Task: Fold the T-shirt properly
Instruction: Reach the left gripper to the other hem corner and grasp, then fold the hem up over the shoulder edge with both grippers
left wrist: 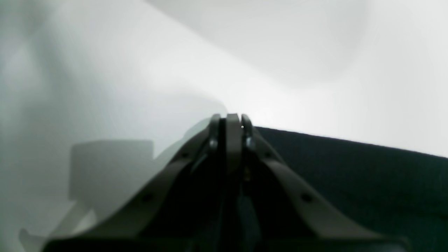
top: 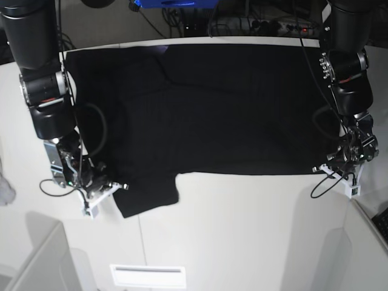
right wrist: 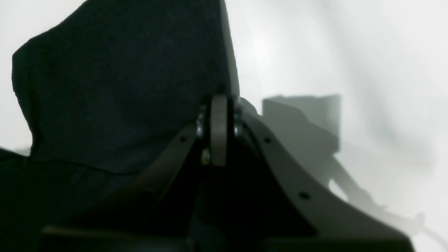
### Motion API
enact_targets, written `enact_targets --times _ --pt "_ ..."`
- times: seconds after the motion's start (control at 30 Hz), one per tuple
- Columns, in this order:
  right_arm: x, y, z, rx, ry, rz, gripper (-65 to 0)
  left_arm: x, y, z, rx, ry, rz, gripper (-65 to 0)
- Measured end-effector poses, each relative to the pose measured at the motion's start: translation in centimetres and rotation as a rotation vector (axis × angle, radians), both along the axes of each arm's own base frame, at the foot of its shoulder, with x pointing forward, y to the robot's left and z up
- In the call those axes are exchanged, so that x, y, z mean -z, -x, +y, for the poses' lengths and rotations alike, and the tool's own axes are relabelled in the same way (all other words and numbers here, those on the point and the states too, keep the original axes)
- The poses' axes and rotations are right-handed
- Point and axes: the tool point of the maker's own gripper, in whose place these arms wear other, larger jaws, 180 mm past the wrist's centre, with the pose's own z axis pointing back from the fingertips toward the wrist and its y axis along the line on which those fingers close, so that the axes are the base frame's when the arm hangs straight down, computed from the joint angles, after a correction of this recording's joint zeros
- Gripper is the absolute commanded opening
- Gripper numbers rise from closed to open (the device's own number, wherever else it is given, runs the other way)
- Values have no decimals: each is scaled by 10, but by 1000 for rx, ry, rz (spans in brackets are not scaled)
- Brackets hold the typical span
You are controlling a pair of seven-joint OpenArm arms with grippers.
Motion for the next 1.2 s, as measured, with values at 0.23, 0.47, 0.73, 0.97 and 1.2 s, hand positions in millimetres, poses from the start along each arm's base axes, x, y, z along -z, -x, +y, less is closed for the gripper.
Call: enact_targets --times 0.23,0.47,0.73,0.97,1.2 --pt "-3 4 8 -33 -5 -23 -650 -22 -1 -2 47 -72 -46 -650" --pt "-20 0 3 6 -57 -91 -650 -38 13 -7 99 -145 -54 -650" --pt "-26 16 -11 29 -66 -131 -650 -57 28 -16 156 -224 -103 -650" --pt "-32 19 0 -5 -79 -134 -650 -67 47 -15 139 -244 -142 -650" --pt "-33 35 5 -48 -66 -142 -650 -93 67 -16 151 -294 -146 -650"
